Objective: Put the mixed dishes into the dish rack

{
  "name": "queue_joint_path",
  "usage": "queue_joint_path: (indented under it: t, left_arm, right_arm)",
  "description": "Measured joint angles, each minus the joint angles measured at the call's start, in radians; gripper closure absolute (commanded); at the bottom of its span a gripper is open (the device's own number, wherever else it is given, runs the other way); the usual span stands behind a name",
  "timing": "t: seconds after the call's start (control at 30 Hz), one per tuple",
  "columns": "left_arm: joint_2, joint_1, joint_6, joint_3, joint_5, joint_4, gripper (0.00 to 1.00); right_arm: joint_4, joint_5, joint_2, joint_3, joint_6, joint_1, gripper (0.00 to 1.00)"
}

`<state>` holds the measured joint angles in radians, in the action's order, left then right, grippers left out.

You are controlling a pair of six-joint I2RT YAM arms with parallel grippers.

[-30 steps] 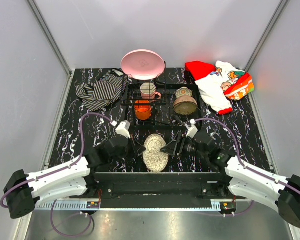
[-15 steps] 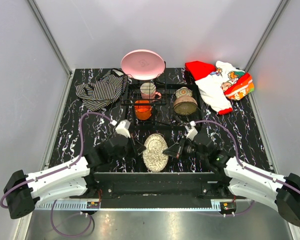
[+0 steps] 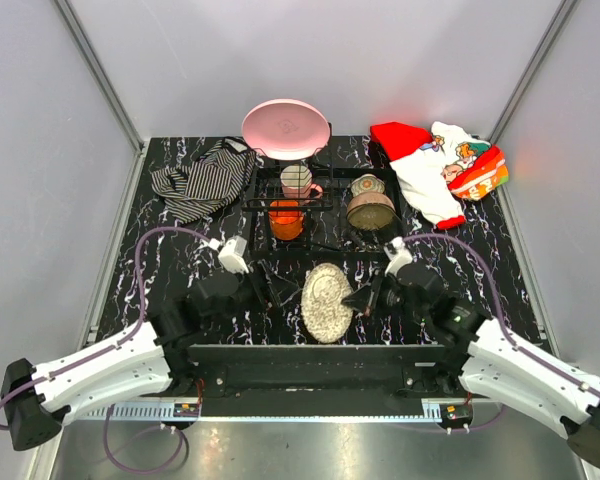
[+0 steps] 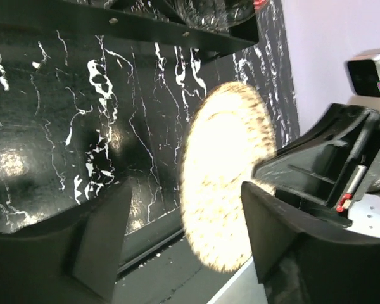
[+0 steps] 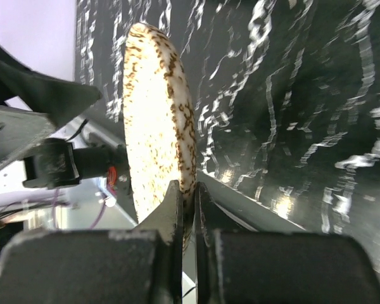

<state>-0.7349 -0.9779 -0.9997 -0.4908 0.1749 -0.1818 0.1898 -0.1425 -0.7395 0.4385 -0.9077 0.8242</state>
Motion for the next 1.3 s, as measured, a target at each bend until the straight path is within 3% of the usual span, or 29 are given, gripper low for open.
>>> queue_joint_path:
  t: [0.27,0.43,0.6,0.8,1.07,1.3]
  left_arm:
    - [0.137,-0.001,0.000,-0.061,0.060,-0.125,0.19]
    - [0.178,-0.001,-0.002,-0.066,0.084,-0.169,0.19]
    - [0.175,-0.001,-0.006,-0.066,0.084,-0.187,0.18]
    - [0.168,-0.001,-0.007,-0.066,0.084,-0.187,0.18]
    - [0.163,-0.001,0.000,-0.066,0.087,-0.198,0.17]
    - [0.164,-0.001,0.005,-0.066,0.093,-0.223,0.16]
  right_arm:
    - [0.356,0.233,0.173,0.207,0.148,0.001,1.00]
    - [0.387,0.430,0.274,0.346,0.337,0.001,1.00]
    - [0.344,0.524,0.056,0.619,0.570,0.001,1.00]
    - [0.160,0.562,-0.256,0.844,0.892,0.000,1.00]
    - [0.007,0.431,-0.500,1.022,1.293,-0.003,1.00]
    - [-0.019,0.106,-0.634,1.162,1.517,-0.076,1.00]
